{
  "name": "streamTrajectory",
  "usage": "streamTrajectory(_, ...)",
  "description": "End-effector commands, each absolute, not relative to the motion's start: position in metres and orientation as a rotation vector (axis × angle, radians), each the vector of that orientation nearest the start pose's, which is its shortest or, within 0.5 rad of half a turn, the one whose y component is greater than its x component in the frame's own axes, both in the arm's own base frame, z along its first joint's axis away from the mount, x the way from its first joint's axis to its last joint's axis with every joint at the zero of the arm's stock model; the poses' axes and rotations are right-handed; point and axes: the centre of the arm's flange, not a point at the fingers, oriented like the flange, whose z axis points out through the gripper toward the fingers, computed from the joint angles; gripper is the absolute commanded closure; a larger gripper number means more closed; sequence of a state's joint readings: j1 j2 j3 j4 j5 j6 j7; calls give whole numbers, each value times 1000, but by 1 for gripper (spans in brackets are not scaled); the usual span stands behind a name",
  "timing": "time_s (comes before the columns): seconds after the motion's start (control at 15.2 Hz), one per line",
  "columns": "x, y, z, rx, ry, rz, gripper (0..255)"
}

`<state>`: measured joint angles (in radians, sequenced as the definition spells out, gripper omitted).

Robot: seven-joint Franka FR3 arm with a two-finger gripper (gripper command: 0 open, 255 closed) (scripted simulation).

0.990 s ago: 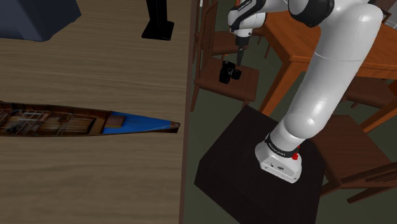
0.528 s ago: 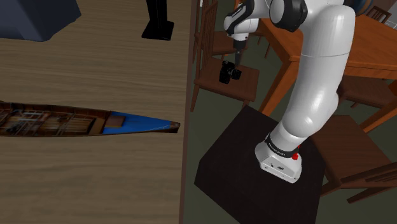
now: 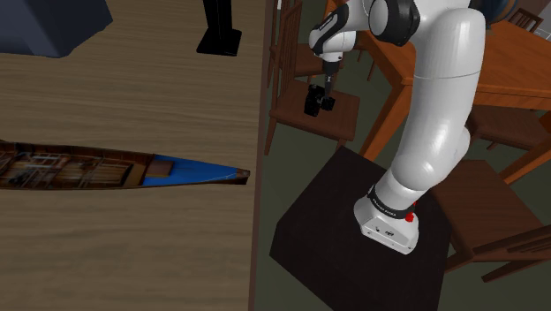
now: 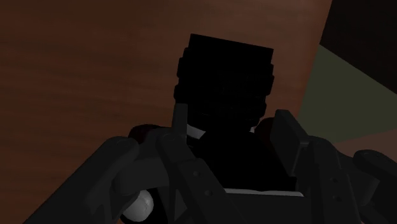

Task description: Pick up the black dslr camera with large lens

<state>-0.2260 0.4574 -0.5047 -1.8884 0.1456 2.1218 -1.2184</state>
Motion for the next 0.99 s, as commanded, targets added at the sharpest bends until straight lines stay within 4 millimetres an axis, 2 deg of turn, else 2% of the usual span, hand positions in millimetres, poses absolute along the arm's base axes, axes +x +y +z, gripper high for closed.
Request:
streamTrajectory(0.0,470,-391,277,-2985,-648,265,255)
streamTrajectory(0.4,470,-391,277,-2985,-648,265,255)
streamTrajectory(0.92,470,-391,319,-2985,-648,265,255)
